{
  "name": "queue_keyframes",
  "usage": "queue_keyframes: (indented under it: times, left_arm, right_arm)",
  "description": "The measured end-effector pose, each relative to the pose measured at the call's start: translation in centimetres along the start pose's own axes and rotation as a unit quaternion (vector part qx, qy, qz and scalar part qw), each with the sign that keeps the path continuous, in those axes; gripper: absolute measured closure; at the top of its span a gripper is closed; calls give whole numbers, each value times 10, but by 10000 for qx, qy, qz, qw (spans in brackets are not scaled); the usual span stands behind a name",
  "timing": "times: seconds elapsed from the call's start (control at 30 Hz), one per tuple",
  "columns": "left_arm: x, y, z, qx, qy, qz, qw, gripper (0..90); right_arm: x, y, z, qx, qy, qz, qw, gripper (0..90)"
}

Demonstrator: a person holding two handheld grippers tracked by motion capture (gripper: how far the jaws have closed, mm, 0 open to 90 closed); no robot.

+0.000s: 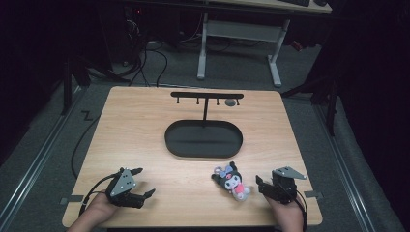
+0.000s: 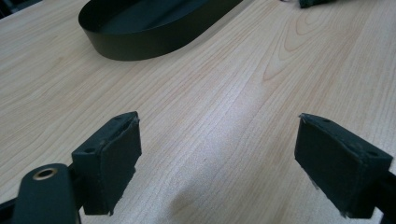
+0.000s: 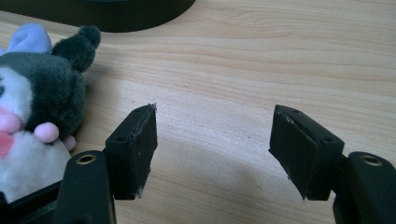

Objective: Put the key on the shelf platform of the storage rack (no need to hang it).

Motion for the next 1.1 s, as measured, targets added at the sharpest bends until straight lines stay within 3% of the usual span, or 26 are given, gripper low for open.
queue_keyframes:
  times: [0.63,0.8,1.1]
  left_arm:
    - [0,0,0,9,13,-3,10000,155]
    - [0,0,0,-11,-5,9,10000,156]
    - [0,0,-2,33,-78,-28,10000,155]
  right_arm:
    - [0,2,-2,0,218,-37,9998,327]
    - [-1,8,-1,-163,339,158,9992,305]
    - [-6,11,2,12,694,-4,9976,290]
Point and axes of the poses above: each handheld gripper's, and its own axes: z roughly forward along the jaws, x roughly out of its underside, y roughly to its left, the point moved 7 cm from there along z, roughly forward along the jaws, and after that the axes turned 1 degree about -y, right-handed, at the moved point
